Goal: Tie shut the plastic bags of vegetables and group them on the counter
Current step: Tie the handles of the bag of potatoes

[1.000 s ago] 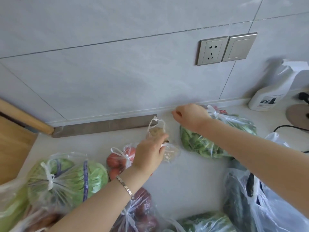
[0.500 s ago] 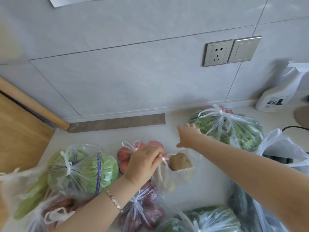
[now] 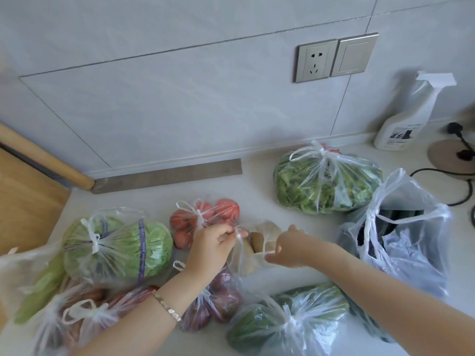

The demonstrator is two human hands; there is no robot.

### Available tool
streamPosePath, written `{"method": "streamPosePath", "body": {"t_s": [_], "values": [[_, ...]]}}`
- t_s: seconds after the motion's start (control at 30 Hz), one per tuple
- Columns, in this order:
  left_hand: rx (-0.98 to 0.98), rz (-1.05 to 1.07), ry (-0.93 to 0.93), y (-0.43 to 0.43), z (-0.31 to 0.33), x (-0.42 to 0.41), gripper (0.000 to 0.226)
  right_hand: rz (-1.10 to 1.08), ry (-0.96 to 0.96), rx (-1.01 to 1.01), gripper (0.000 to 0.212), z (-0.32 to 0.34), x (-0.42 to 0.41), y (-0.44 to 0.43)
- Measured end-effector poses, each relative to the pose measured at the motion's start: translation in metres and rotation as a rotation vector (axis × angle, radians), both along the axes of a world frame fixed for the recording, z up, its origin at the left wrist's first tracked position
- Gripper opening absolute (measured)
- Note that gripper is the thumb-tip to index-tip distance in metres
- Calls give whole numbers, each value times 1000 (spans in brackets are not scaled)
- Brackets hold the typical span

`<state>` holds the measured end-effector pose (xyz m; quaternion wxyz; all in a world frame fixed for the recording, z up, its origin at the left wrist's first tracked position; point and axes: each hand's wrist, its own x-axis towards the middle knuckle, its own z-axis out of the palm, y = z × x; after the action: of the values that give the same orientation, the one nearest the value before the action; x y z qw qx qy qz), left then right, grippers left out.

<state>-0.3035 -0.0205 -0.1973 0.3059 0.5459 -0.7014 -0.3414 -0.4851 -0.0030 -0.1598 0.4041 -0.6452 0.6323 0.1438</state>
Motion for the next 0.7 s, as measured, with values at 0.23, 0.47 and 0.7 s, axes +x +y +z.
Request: {"method": "streamPosePath", "body": {"t_s": [0.23,0.47,0.7], "values": [[344,65,349,12,6,-14,25,-190,-230,-287,26,-5,-13,19],[421,-203,204,20,-2,-32,45,-563,-784,-196,43,-20,-22,31],[493,-330,208,3,-18,-53,71,-718,-1083,106,16,-32,-22,25]]}}
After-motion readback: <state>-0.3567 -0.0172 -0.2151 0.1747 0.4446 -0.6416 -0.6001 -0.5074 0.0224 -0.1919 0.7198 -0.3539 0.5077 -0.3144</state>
